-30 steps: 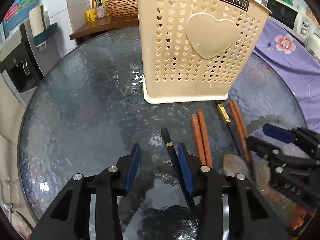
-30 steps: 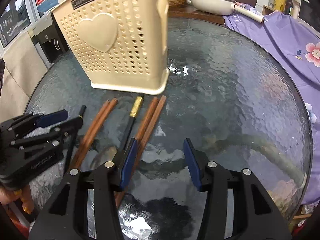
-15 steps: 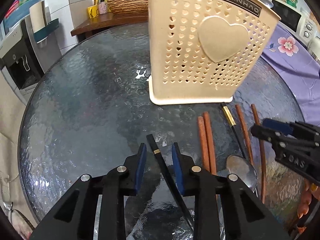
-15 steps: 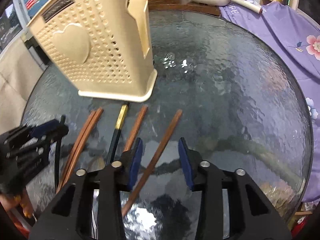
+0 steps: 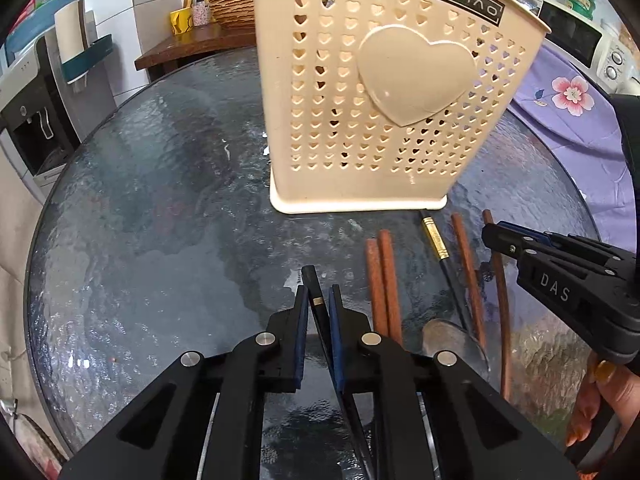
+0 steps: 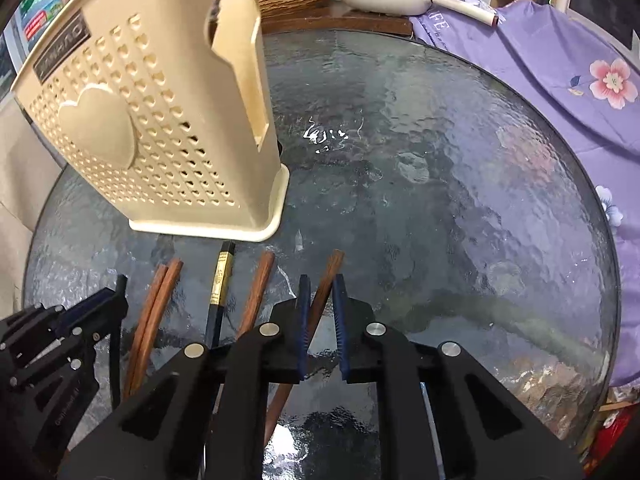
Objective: Organize utensils
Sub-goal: 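Grasp a black chopstick with the left tool while the right tool grasps a wooden chopstick, then lift both chopsticks and lower them into the basket with both tools, then open both tools to release the chopsticks into the basket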
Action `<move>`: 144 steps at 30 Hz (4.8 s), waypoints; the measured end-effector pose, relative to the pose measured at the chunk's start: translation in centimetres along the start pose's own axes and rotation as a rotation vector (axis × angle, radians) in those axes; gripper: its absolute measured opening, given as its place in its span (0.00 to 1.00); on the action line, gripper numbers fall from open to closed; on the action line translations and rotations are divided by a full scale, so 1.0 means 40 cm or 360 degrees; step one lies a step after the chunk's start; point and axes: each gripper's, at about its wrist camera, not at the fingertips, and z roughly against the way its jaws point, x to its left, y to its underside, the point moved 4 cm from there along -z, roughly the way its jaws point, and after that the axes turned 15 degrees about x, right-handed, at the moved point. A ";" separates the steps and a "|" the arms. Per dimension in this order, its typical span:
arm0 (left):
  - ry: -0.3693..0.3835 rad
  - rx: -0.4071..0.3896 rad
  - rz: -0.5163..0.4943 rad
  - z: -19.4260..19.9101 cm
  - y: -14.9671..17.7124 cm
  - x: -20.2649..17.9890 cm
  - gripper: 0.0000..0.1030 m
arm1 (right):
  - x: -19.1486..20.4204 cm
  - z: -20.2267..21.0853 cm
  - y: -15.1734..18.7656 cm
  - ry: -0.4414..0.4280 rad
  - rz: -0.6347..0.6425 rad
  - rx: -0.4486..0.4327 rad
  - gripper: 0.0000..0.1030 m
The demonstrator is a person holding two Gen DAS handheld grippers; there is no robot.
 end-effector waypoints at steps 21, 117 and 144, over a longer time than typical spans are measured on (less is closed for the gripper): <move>0.0153 -0.0142 0.0098 0.056 -0.051 0.017 0.08 | -0.082 0.069 -0.048 -0.0269 -0.0161 -0.0221 0.10; 0.0223 -0.0713 0.0160 0.545 -0.363 0.064 0.07 | 0.130 0.606 -0.289 -0.0223 0.0234 -0.0811 0.08; 0.0165 -0.0674 0.0162 0.442 -0.328 0.064 0.56 | 0.078 0.537 -0.238 -0.0079 0.0194 -0.0873 0.49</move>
